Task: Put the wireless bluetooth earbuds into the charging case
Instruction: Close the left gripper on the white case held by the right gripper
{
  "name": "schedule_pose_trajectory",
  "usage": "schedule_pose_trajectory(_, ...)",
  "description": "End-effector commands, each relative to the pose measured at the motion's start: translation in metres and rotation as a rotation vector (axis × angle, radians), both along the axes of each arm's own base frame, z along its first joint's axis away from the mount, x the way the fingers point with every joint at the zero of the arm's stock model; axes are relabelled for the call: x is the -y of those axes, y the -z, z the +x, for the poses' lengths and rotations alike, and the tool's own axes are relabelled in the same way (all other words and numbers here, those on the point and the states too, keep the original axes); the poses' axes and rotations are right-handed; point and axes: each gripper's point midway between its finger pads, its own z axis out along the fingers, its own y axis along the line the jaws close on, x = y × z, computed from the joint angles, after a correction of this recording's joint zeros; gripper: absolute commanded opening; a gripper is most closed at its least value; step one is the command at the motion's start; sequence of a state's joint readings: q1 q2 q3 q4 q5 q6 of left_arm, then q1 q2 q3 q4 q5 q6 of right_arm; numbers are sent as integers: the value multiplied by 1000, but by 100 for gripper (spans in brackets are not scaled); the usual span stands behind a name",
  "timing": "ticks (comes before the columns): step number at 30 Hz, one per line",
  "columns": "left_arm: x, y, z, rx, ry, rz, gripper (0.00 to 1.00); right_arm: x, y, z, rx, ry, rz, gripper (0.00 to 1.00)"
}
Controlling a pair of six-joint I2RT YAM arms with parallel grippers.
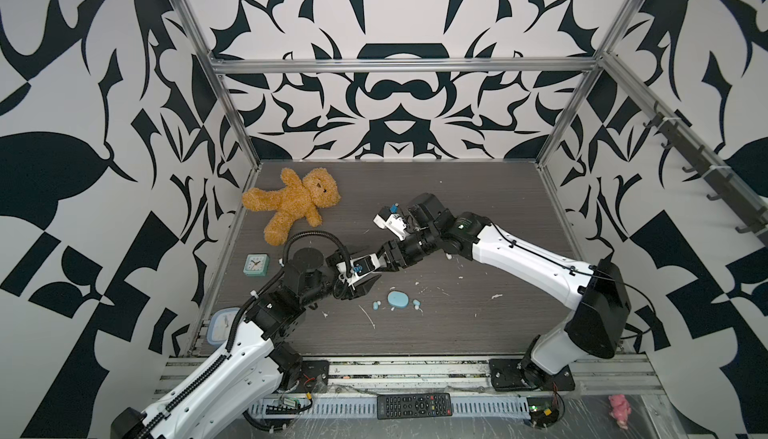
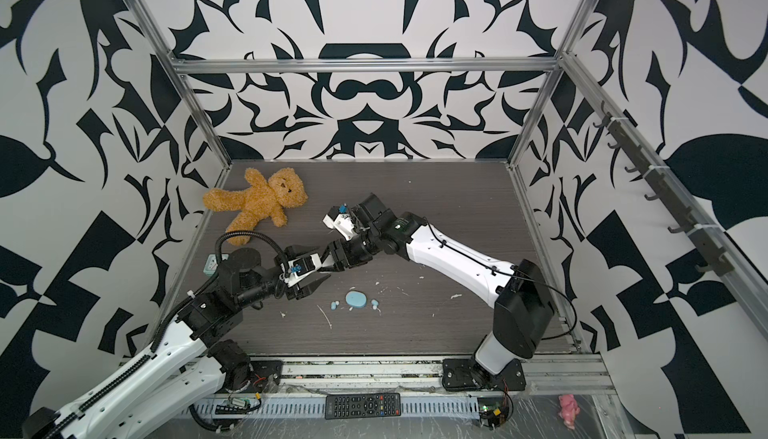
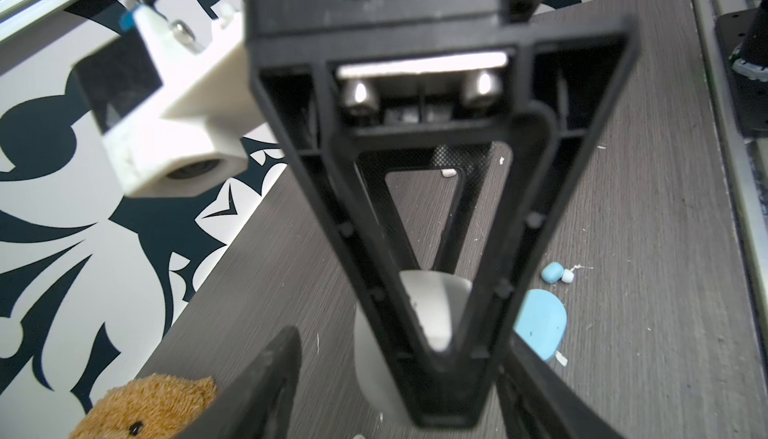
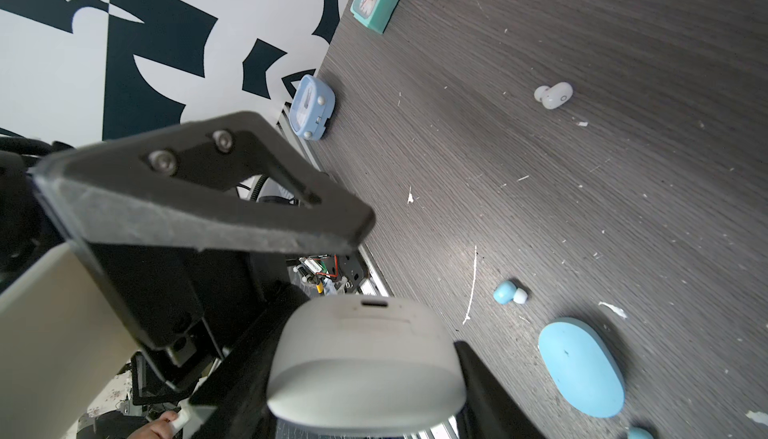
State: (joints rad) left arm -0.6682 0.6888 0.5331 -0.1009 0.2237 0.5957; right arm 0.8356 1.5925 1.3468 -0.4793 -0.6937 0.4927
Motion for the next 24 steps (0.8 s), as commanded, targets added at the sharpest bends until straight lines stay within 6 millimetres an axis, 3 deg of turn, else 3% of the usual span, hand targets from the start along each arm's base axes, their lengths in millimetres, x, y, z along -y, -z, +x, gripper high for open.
schedule_pose_trajectory(1,3,7,-5,-6,30,2,70,-7,-20,1,59,-20,56,0)
schedule_pose_trajectory(24,6,17,-10,-17,54,39,46,-12,-22,-3,61,-32,72,0)
